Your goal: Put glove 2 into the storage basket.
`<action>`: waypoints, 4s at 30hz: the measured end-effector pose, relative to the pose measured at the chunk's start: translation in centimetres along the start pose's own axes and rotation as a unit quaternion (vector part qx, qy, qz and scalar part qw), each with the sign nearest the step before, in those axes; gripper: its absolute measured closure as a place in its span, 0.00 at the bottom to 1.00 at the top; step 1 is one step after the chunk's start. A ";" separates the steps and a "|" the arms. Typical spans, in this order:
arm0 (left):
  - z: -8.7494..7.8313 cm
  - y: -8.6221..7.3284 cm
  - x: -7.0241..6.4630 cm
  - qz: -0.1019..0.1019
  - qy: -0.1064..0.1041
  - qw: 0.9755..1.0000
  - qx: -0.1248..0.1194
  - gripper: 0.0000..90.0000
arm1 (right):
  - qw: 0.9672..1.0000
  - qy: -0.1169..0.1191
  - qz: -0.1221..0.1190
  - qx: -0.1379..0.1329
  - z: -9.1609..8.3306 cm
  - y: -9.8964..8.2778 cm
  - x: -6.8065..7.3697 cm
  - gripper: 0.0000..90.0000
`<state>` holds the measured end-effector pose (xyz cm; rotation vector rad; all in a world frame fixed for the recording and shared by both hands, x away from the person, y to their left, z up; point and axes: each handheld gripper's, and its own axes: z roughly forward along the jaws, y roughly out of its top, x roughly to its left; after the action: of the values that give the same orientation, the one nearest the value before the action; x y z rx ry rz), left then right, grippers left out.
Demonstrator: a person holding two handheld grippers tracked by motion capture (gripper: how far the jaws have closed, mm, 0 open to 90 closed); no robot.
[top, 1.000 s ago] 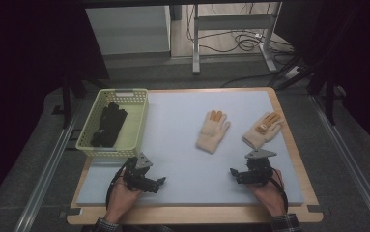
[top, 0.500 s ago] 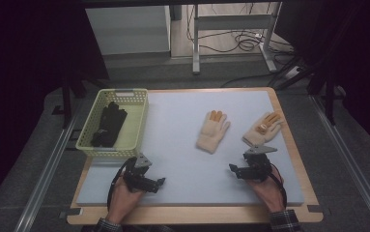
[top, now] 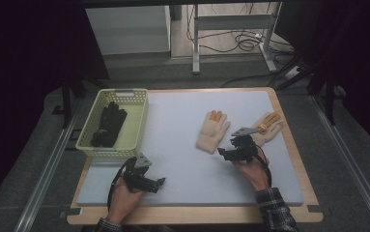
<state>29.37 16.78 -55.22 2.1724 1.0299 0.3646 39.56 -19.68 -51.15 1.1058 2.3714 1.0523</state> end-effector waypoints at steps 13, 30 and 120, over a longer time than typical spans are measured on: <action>0.0 0.0 0.0 0.000 0.000 1.000 0.000 0.00 | 1.000 -0.019 -0.003 -0.001 3.7 3.6 -0.2 0.46; 0.0 0.0 0.0 0.001 0.000 1.000 0.000 0.00 | 0.999 -0.042 0.000 0.017 8.8 5.5 -0.2 0.30; 0.0 0.0 0.0 0.000 0.000 1.000 0.000 0.00 | 1.000 0.022 -0.011 -0.009 -1.9 -1.0 2.0 0.67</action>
<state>29.37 16.78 -55.24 2.1719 1.0296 0.3653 36.72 -19.55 -50.59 1.0569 2.3976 1.1004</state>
